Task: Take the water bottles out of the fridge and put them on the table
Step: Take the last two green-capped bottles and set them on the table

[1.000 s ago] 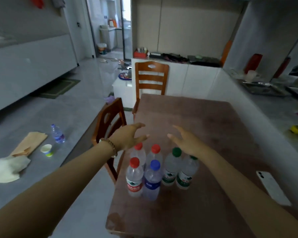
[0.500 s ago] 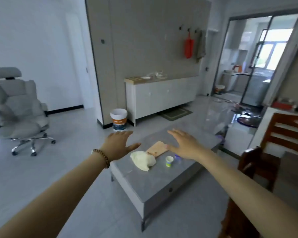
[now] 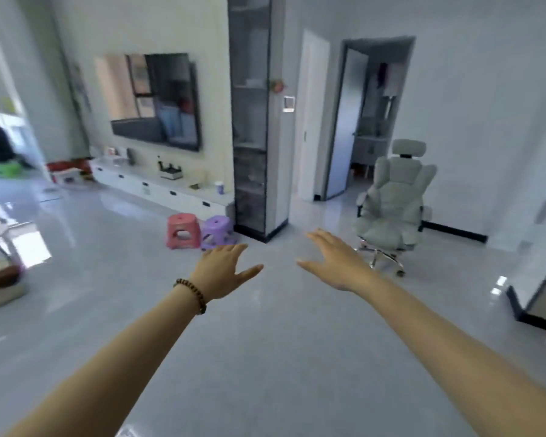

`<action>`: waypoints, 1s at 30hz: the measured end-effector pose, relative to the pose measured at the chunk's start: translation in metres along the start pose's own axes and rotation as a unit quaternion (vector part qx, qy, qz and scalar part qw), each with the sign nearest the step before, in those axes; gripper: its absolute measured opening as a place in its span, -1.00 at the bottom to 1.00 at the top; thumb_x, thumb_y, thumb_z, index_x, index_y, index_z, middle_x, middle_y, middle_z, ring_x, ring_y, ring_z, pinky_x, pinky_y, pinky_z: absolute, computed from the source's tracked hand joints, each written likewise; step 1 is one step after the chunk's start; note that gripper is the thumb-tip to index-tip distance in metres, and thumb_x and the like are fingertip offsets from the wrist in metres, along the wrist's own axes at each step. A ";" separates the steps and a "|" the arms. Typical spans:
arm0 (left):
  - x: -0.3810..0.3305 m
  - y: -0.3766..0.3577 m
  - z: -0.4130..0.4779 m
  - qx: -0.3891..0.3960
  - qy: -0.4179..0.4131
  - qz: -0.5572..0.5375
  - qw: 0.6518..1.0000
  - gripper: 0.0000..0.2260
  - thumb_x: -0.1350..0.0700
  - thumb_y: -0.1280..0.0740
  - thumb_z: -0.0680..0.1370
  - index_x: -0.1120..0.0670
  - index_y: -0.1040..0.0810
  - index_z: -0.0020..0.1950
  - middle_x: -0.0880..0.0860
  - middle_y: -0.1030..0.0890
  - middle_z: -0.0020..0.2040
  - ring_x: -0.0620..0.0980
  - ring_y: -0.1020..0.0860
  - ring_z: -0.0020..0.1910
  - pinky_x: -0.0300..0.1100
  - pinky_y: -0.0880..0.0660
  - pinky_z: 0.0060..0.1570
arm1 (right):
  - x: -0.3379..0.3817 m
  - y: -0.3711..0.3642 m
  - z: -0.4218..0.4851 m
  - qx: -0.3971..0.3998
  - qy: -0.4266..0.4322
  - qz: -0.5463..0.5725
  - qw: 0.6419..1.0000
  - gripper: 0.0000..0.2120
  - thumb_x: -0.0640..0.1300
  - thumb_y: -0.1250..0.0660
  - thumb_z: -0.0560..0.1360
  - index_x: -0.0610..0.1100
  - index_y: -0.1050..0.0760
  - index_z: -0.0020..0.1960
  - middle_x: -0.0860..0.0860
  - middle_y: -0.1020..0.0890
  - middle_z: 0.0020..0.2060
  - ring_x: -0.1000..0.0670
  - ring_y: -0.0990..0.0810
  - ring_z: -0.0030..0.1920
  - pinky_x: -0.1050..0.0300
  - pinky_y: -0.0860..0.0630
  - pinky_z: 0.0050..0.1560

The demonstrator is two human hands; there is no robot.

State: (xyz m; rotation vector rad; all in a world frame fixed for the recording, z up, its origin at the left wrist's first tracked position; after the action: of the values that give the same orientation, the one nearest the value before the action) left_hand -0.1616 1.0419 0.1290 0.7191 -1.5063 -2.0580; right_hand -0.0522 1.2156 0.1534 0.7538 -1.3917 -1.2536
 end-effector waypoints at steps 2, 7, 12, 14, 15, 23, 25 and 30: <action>0.065 0.009 -0.002 -0.007 0.061 0.020 0.998 -0.33 -0.39 -0.04 0.45 0.04 -0.33 0.37 0.07 -0.50 0.31 0.10 -0.48 0.23 -0.04 -0.40 0.18 | 0.053 -0.021 0.055 0.019 0.067 0.016 0.997 -0.32 0.20 -0.20 0.51 -0.02 -0.08 0.51 0.00 -0.08 0.54 -0.03 -0.10 0.52 0.07 -0.07 0.47; 0.202 0.039 -0.012 -0.031 0.228 0.040 0.972 -0.35 -0.33 -0.07 0.49 0.03 -0.24 0.44 0.05 -0.41 0.40 0.07 -0.38 0.35 -0.01 -0.31 0.31 | 0.174 -0.063 0.173 0.074 0.217 0.063 0.971 -0.33 0.24 -0.26 0.46 -0.01 -0.18 0.46 0.00 -0.22 0.49 -0.05 -0.28 0.44 -0.02 -0.24 0.43; 0.313 0.086 -0.068 -0.079 0.366 0.075 0.924 -0.32 -0.37 -0.05 0.46 0.02 -0.26 0.44 0.04 -0.41 0.39 0.06 -0.39 0.34 -0.01 -0.35 0.29 | 0.313 -0.100 0.248 0.103 0.370 0.056 0.921 -0.34 0.23 -0.20 0.50 0.01 -0.09 0.50 0.01 -0.11 0.53 -0.03 -0.12 0.51 0.00 -0.09 0.46; 0.349 0.105 -0.107 -0.088 0.415 0.086 0.902 -0.31 -0.40 -0.03 0.44 0.01 -0.28 0.42 0.04 -0.42 0.38 0.06 -0.39 0.33 -0.02 -0.36 0.28 | 0.377 -0.115 0.257 0.124 0.421 0.080 0.895 -0.33 0.21 -0.20 0.50 0.02 -0.08 0.51 0.02 -0.10 0.53 -0.02 -0.10 0.52 0.01 -0.10 0.46; 0.369 0.112 -0.128 -0.087 0.444 0.092 0.887 -0.33 -0.38 -0.04 0.46 0.01 -0.28 0.42 0.04 -0.42 0.39 0.06 -0.38 0.33 -0.01 -0.34 0.28 | 0.410 -0.125 0.259 0.135 0.447 0.092 0.880 -0.33 0.20 -0.21 0.50 0.02 -0.08 0.51 0.02 -0.10 0.53 -0.01 -0.10 0.51 0.02 -0.12 0.45; 0.516 0.184 -0.299 -0.114 0.602 0.147 0.776 -0.31 -0.42 -0.03 0.43 0.00 -0.34 0.38 0.02 -0.48 0.33 0.05 -0.43 0.29 -0.04 -0.37 0.23 | 0.667 -0.197 0.245 0.174 0.586 0.135 0.780 -0.33 0.20 -0.23 0.49 0.01 -0.12 0.50 0.00 -0.14 0.52 -0.07 -0.17 0.49 -0.02 -0.17 0.45; 0.549 0.204 -0.335 -0.125 0.625 0.146 0.757 -0.36 -0.43 -0.03 0.43 -0.04 -0.40 0.31 0.01 -0.54 0.25 0.06 -0.49 0.20 -0.06 -0.42 0.14 | 0.727 -0.215 0.237 0.189 0.608 0.129 0.760 -0.33 0.22 -0.22 0.49 0.03 -0.10 0.50 0.01 -0.12 0.53 -0.05 -0.16 0.49 -0.02 -0.16 0.46; 0.622 0.257 -0.406 -0.112 0.682 0.162 0.704 -0.34 -0.34 -0.05 0.49 0.06 -0.25 0.44 0.07 -0.37 0.42 0.09 -0.33 0.38 0.00 -0.28 0.32 | 0.860 -0.240 0.219 0.207 0.649 0.153 0.716 -0.34 0.19 -0.21 0.50 0.04 -0.08 0.51 0.03 -0.09 0.53 -0.05 -0.13 0.50 -0.02 -0.15 0.46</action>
State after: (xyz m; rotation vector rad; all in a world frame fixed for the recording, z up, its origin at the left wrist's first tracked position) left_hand -0.3340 0.2780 0.1927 1.2991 -0.4025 -0.8313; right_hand -0.5083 0.4180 0.1999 1.2733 -0.4967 0.0684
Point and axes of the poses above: each hand's wrist, its own z-axis towards the middle knuckle, its own y-axis out of the back of the hand, x = y × z, the point moved 6 cm from there along z, towards the middle knuckle
